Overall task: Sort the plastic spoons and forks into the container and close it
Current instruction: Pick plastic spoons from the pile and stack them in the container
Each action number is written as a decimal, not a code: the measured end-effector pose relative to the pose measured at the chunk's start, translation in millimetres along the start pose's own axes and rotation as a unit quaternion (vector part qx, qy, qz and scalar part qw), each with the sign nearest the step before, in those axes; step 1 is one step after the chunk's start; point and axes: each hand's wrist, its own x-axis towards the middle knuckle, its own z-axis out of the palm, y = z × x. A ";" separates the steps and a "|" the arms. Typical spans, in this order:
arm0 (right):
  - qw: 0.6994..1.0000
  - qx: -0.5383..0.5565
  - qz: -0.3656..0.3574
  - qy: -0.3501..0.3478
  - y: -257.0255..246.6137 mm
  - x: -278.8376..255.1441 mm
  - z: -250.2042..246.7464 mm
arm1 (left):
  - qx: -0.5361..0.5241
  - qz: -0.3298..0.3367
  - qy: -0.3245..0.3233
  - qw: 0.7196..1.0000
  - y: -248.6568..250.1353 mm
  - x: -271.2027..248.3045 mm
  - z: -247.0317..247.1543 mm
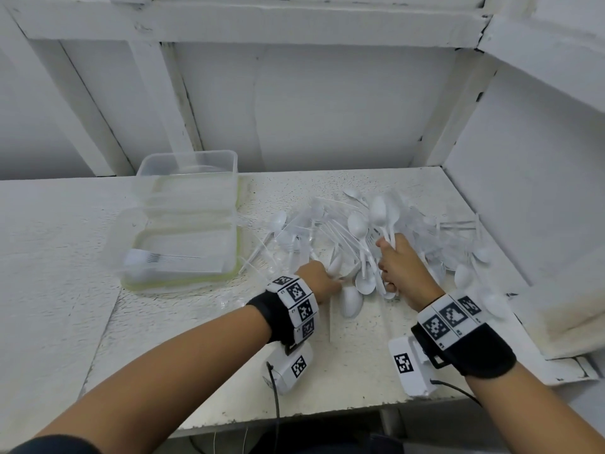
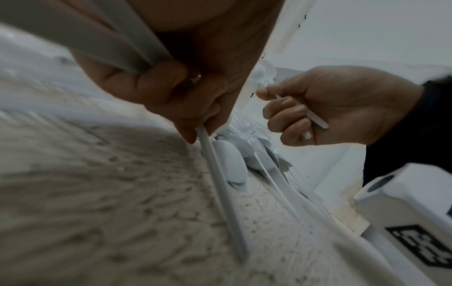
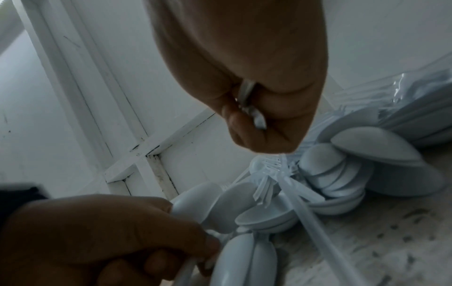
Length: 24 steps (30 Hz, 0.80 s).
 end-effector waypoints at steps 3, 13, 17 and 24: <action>0.998 -0.041 -0.015 -0.040 1.6 1.1 2.0 | -0.021 0.015 0.008 1.000 -4.0 -3.8 -8.6; 0.985 -0.161 -0.050 -0.048 -15.1 11.1 26.6 | -0.168 -0.012 0.010 0.986 -15.8 -21.4 -42.9; 0.986 -0.158 -0.015 -0.056 -16.9 13.2 40.8 | -0.205 -0.017 -0.008 0.978 -21.8 -28.6 -51.2; 0.992 -0.045 0.083 -0.079 -23.6 10.7 69.5 | -0.260 -0.016 -0.044 0.964 -34.6 -42.5 -62.4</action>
